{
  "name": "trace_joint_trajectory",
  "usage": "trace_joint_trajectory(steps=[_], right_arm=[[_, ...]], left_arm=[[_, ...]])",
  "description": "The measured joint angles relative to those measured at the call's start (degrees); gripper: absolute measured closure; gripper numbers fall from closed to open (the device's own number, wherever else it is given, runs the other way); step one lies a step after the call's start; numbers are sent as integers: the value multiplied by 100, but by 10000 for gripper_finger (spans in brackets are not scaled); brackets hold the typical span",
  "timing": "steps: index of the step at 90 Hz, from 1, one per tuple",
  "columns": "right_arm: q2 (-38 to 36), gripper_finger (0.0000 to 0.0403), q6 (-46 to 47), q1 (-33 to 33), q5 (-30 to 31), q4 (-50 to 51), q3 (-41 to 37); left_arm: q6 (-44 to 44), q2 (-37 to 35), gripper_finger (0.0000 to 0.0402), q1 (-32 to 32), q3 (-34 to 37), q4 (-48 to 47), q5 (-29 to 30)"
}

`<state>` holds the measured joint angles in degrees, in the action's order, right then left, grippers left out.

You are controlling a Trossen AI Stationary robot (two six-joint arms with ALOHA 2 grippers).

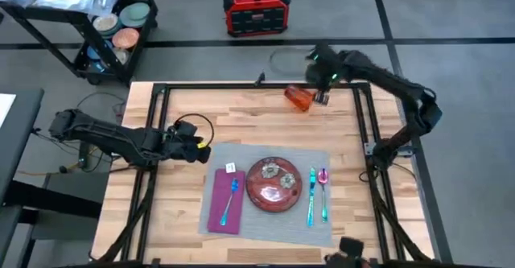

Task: Set table place
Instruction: Adjust the red cup

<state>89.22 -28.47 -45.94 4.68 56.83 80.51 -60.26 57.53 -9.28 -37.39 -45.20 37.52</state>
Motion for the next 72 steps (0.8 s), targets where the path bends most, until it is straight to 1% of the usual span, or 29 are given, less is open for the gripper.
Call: trace_joint_trajectory(steps=[9, 20, 27, 34, 45, 56, 72], right_arm=[[220, 333, -70, -228, -112, 217, -13], [540, 292, -127, -323, -258, 279, -93], [759, 268, -149, -337, -223, 289, -206], [889, 252, -186, -327, -165, 78, -259], [944, 247, -290, -322, -220, -382, -284], [949, 254, -469, -246, -279, -912, -393], [938, 261, -589, -246, -346, -1082, -774]], left_arm=[[110, 182, 401, 0, 0, -32, 2], [357, 427, 401, 0, 0, -34, 0], [412, 605, 401, 0, 0, -36, 1], [383, 758, 401, 0, 0, -35, 2], [353, 991, 401, 0, 0, -31, -7], [135, 1221, 401, 0, 0, -25, -22], [95, 1490, 401, 0, 0, 111, -136]])
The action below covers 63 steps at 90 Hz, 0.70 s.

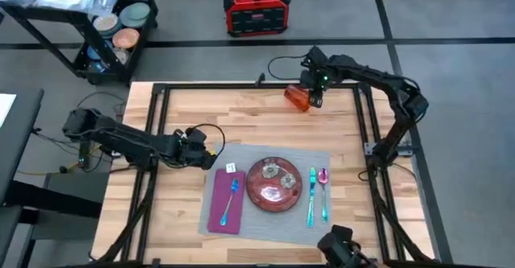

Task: Set table place
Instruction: Adjust the red cup

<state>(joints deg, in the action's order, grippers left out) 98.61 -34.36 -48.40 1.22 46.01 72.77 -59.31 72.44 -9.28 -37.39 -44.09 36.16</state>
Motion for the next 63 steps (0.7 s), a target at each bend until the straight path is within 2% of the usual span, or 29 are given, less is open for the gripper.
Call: trace_joint_trajectory(steps=[26, 39, 55, 63], right_arm=[[-5, 262, -173, 2, 19, -70, -310], [-311, 262, -233, 11, -7, 11, -310], [-1013, 262, -804, 26, -661, 78, -310], [-1282, 262, -1167, 87, -778, 144, -307]], left_arm=[[25, 174, 401, 9, 0, 412, 7], [16, 174, 401, 9, 0, 523, 12], [-3, 171, 401, 9, 0, 623, 14], [4, 171, 401, 9, 0, 709, 16]])
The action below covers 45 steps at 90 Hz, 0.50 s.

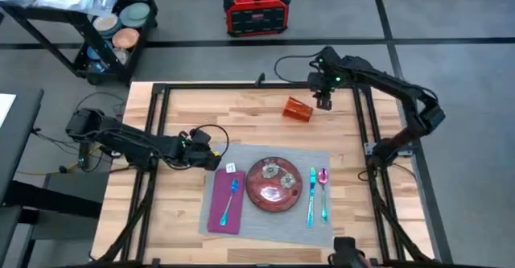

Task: Set table place
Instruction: Adjust the red cup

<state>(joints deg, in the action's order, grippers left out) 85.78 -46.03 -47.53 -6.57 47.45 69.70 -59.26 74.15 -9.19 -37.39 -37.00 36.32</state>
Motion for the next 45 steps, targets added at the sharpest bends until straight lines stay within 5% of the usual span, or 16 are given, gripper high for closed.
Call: trace_joint_trajectory(steps=[21, 35, 45], right_arm=[[67, 262, -355, 324, -124, 289, 2], [111, 262, 100, 410, -431, 689, 0], [-62, 262, 189, 380, -415, 812, 0]], left_arm=[[-84, 0, 401, 23, 0, 583, 40], [-32, 0, 402, 617, 0, 2154, 352], [671, 85, 401, 1440, -7, 3873, -588]])
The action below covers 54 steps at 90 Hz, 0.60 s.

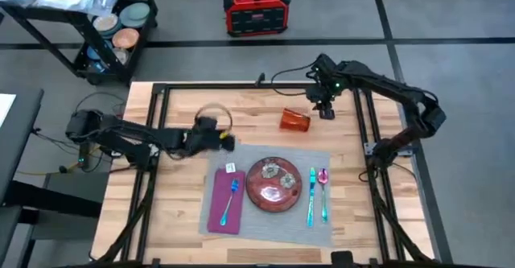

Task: Set table place
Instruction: Adjust the red cup

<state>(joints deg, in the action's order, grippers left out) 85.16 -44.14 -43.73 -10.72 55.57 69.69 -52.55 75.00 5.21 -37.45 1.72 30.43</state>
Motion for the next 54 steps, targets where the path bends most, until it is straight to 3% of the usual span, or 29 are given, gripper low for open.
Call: trace_joint_trajectory(steps=[8, 15, 34, 54], right_arm=[[-247, 262, 65, -98, 8, 35, 0], [-481, 262, 214, -218, 8, 68, 0], [-1077, 262, 382, -569, 25, 217, 0], [-1469, 262, 515, -674, 21, 339, 0]], left_arm=[[465, 359, 401, 524, -65, 1009, -1231], [496, 885, 401, 731, -394, 1111, -1773], [650, 2382, 401, 708, -1693, 1107, -2432], [621, 3101, 401, 597, -2361, 1223, -2881]])
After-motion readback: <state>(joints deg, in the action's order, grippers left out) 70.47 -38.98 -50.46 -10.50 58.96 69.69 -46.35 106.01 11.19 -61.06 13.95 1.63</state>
